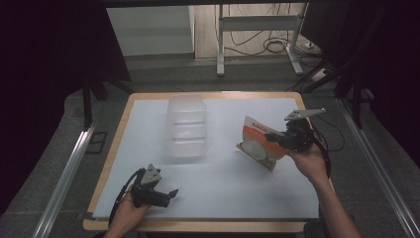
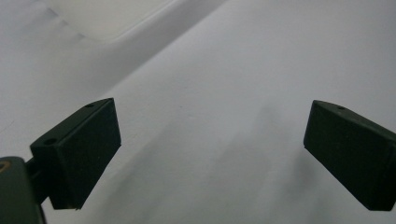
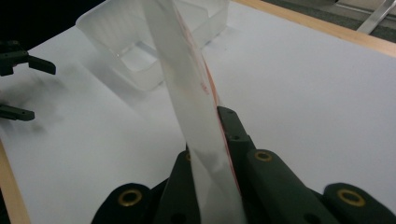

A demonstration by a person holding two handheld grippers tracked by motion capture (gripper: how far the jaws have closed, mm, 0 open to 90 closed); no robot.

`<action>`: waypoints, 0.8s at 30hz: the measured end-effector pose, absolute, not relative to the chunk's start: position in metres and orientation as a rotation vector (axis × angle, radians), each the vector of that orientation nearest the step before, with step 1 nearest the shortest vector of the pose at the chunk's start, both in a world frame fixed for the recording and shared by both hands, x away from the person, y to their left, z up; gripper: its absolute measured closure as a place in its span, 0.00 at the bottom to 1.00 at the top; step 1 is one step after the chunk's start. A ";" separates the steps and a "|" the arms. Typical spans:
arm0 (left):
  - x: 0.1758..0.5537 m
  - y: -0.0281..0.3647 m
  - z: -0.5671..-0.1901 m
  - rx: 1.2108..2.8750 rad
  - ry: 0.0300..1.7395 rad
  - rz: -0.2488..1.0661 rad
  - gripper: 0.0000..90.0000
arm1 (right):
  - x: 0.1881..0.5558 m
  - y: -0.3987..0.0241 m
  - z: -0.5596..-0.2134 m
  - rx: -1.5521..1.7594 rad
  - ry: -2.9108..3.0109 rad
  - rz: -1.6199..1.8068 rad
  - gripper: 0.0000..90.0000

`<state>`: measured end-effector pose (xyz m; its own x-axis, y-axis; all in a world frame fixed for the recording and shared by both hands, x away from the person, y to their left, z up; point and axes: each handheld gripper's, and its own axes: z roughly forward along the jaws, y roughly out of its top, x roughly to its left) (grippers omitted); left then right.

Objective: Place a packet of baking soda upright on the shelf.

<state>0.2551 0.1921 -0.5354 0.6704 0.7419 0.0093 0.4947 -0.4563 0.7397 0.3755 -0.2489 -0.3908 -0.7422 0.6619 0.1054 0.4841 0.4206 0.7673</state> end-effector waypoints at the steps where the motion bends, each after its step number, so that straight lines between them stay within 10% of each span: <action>1: 0.255 0.192 -0.535 2.149 0.949 0.432 0.04 | 0.377 -0.248 -0.389 1.005 2.457 1.223 0.99; 24: 0.254 0.193 -0.534 2.141 0.944 0.442 0.04 | 0.414 -0.201 -0.354 0.904 2.473 1.284 0.99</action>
<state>0.2544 0.1927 -0.5342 0.6695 0.7427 0.0148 0.4867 -0.4536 0.7466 0.4136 -0.2015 -0.3541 -0.7890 0.6078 0.0895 0.4230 0.4318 0.7966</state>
